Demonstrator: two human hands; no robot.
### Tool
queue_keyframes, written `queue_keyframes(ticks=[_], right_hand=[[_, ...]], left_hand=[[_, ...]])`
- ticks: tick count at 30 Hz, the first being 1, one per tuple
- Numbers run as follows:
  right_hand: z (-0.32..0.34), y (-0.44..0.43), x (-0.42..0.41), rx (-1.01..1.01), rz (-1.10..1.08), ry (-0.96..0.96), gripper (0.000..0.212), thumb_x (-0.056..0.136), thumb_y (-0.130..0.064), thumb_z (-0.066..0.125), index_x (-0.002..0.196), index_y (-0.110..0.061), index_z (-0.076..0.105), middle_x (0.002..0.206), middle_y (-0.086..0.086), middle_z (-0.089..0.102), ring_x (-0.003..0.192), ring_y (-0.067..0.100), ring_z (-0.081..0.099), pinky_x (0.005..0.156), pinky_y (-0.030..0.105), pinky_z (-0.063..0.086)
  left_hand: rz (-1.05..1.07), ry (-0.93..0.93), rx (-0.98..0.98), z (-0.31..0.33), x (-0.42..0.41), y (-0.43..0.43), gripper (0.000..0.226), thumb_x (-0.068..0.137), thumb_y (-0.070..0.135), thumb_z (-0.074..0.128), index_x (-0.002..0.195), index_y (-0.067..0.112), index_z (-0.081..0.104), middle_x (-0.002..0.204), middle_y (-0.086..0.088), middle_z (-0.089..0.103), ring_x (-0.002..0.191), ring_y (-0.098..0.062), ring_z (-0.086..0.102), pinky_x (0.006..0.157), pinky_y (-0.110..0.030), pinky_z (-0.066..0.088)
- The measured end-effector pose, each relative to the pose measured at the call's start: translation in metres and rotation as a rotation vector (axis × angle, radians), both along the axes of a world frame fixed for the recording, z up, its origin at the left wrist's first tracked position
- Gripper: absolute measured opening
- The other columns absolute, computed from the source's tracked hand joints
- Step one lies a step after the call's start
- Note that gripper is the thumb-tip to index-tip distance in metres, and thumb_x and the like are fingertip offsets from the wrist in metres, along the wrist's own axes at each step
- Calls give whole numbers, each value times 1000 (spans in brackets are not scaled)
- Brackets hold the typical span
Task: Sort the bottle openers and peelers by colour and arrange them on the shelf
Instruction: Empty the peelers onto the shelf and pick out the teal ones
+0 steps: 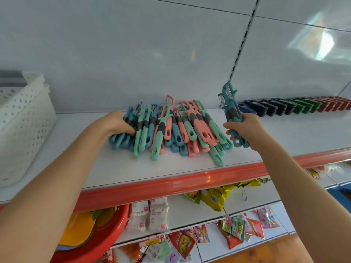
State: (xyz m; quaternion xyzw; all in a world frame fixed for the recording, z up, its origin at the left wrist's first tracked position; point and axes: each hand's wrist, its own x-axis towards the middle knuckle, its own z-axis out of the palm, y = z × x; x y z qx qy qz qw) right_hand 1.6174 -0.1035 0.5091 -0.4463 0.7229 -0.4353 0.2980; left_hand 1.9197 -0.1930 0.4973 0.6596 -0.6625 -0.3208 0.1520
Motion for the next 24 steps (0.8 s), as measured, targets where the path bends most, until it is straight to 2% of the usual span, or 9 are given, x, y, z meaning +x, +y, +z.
queue_keyframes(ticks=[6, 11, 17, 21, 24], right_hand=[[0, -7, 13, -12, 27, 3, 21, 80, -4, 65, 98, -2, 54, 71, 9, 58, 59, 16, 59, 47, 23, 52], [-1, -8, 15, -15, 25, 18, 21, 80, -4, 65, 99, -1, 55, 71, 9, 59, 61, 17, 60, 59, 31, 53], [-2, -7, 20, -23, 17, 10, 22, 81, -5, 65, 100, -1, 55, 71, 9, 59, 60, 17, 59, 60, 30, 53], [-1, -4, 27, -43, 15, 14, 20, 82, -3, 64, 98, 0, 54, 70, 9, 57, 59, 16, 57, 58, 29, 50], [-1, 0, 30, -68, 11, 6, 19, 82, -3, 63, 98, -1, 54, 69, 8, 56, 59, 16, 56, 55, 27, 49]], left_hand=[[57, 127, 64, -5, 6, 6, 23, 73, 11, 74, 78, 2, 54, 77, -12, 61, 64, -19, 57, 54, -27, 44], [109, 156, 26, -7, 17, 13, 30, 70, 14, 76, 89, -2, 58, 75, -12, 61, 61, -20, 57, 53, -26, 44], [180, 252, 3, 3, 41, 24, 19, 73, 12, 74, 80, 4, 58, 74, -11, 61, 63, -20, 56, 59, -27, 45], [239, 394, -16, 3, 50, 33, 18, 74, 4, 72, 76, 8, 55, 77, -12, 62, 70, -25, 61, 71, -35, 52], [287, 524, -119, 3, 48, 40, 18, 76, 3, 69, 74, 11, 54, 75, -8, 59, 63, -19, 57, 66, -32, 50]])
